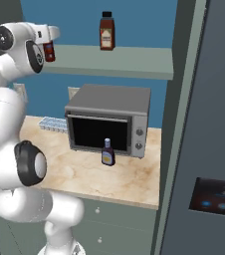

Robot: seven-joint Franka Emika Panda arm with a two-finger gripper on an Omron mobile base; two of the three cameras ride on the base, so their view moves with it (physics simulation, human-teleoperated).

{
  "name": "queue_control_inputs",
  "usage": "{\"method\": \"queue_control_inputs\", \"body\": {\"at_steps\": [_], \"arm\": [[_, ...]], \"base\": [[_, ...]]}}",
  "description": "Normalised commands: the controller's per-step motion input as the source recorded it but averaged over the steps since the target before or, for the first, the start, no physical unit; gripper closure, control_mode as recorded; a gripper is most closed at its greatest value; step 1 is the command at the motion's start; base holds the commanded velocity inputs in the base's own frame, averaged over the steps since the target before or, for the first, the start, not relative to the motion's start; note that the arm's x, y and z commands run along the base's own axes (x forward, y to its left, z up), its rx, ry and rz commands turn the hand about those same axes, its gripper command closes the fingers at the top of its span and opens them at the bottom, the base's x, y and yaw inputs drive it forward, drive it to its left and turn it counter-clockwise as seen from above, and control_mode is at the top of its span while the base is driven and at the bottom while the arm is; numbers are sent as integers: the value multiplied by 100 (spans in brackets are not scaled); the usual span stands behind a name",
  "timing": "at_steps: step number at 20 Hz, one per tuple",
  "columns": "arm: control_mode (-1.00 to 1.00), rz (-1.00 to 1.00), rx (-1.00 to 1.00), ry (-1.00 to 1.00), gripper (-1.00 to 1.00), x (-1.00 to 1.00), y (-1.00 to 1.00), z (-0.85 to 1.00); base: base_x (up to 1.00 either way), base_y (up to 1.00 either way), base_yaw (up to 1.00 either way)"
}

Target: Pick the condiment bottle and condiment bottle from the counter and place them in the cabinet.

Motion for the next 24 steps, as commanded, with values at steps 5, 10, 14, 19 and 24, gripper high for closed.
{"method": "queue_control_inputs", "body": {"at_steps": [5,10,14,19,24], "arm": [[-100,-1,-6,0,-100,-79,-15,-21],[-100,-3,-10,1,-100,-92,-22,-42],[-100,-1,-13,0,-100,-98,-33,-63],[-100,-2,-14,3,-100,-99,-40,-80],[-100,-2,-18,10,-100,-91,-44,-96]], "base": [[0,0,0],[0,0,0],[0,0,0],[0,0,0],[0,0,0]]}}
